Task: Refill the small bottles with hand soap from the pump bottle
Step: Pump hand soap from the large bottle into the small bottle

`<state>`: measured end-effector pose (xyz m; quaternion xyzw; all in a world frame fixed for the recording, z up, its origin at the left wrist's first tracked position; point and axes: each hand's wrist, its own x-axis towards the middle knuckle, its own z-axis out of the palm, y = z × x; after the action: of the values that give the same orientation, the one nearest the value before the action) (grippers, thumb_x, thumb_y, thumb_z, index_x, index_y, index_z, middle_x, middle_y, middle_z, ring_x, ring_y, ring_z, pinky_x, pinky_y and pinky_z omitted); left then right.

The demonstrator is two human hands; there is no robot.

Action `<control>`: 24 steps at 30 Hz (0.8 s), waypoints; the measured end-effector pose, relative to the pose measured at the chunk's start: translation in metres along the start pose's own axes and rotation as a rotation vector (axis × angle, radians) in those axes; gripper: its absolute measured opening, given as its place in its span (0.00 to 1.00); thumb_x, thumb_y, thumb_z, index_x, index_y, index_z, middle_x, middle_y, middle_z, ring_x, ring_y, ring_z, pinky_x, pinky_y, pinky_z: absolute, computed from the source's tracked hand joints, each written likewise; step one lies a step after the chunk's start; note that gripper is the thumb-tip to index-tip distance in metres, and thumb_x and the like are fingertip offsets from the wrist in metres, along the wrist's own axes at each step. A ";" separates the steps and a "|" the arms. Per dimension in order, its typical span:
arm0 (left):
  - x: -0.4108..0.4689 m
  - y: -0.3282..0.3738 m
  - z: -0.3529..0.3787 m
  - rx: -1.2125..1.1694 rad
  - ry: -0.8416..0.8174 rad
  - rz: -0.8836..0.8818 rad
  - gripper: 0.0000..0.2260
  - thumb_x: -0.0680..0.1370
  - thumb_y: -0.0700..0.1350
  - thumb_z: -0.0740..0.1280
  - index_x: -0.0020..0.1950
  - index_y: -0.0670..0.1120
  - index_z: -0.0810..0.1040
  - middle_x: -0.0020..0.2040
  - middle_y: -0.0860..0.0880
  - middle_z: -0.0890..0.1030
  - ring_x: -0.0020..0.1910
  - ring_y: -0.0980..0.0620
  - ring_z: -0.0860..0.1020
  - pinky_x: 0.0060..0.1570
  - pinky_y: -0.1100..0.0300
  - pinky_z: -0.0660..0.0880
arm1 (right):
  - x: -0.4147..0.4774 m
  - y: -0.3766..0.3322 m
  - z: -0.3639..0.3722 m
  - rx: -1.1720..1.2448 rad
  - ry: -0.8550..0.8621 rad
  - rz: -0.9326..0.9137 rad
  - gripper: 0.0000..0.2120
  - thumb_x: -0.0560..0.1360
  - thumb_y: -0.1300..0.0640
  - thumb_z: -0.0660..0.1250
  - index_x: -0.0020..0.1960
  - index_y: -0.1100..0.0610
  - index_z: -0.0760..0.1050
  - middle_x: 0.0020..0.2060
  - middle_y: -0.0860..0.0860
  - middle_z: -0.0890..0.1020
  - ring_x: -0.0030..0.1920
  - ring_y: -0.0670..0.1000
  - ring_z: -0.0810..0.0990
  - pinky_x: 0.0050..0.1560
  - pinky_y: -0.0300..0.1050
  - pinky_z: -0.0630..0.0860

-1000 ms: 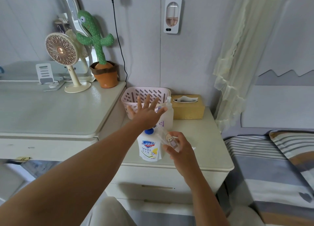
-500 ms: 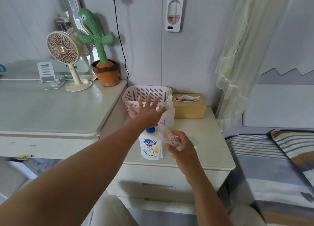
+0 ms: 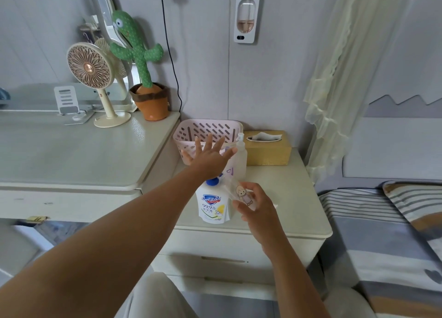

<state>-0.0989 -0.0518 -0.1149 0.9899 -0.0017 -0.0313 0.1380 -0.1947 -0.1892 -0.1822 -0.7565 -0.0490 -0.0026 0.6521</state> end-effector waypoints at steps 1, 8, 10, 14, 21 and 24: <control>-0.002 0.003 -0.004 0.046 0.005 0.028 0.25 0.81 0.61 0.43 0.77 0.57 0.46 0.77 0.51 0.40 0.75 0.45 0.35 0.66 0.35 0.32 | 0.000 -0.002 0.000 0.003 -0.002 -0.004 0.16 0.75 0.60 0.67 0.59 0.48 0.70 0.51 0.39 0.77 0.48 0.37 0.78 0.43 0.34 0.75; 0.006 -0.007 0.005 -0.022 0.024 0.005 0.26 0.80 0.64 0.44 0.77 0.59 0.48 0.78 0.53 0.41 0.75 0.46 0.35 0.66 0.33 0.32 | 0.002 0.000 0.000 0.003 -0.013 -0.009 0.17 0.75 0.62 0.67 0.60 0.49 0.70 0.51 0.39 0.77 0.47 0.36 0.77 0.40 0.31 0.74; 0.007 -0.011 0.011 -0.063 0.018 -0.029 0.28 0.78 0.66 0.43 0.76 0.60 0.47 0.78 0.53 0.41 0.75 0.46 0.35 0.66 0.32 0.33 | 0.001 0.003 0.002 -0.003 -0.012 0.003 0.16 0.74 0.61 0.67 0.59 0.49 0.70 0.51 0.39 0.77 0.48 0.40 0.78 0.40 0.31 0.74; 0.003 -0.009 0.011 -0.021 0.039 -0.011 0.27 0.78 0.65 0.42 0.77 0.60 0.46 0.77 0.53 0.39 0.75 0.46 0.34 0.65 0.34 0.32 | -0.001 0.002 0.002 0.006 -0.024 0.015 0.16 0.75 0.61 0.67 0.60 0.49 0.70 0.51 0.39 0.77 0.49 0.37 0.77 0.40 0.29 0.74; 0.010 -0.007 -0.001 -0.029 0.031 -0.007 0.29 0.76 0.68 0.44 0.76 0.60 0.48 0.78 0.53 0.41 0.75 0.46 0.37 0.66 0.31 0.33 | -0.002 0.000 0.004 0.064 -0.017 0.019 0.16 0.75 0.59 0.68 0.60 0.48 0.71 0.54 0.43 0.79 0.48 0.38 0.79 0.42 0.33 0.74; 0.009 -0.010 0.008 -0.046 0.029 -0.010 0.28 0.77 0.67 0.43 0.76 0.60 0.47 0.78 0.53 0.41 0.75 0.46 0.36 0.66 0.32 0.33 | -0.003 0.004 0.006 0.053 -0.017 0.013 0.16 0.74 0.60 0.68 0.58 0.46 0.71 0.52 0.41 0.79 0.46 0.35 0.78 0.44 0.36 0.74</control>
<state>-0.0909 -0.0441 -0.1263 0.9868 0.0062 -0.0177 0.1606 -0.1973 -0.1841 -0.1872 -0.7392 -0.0494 0.0093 0.6716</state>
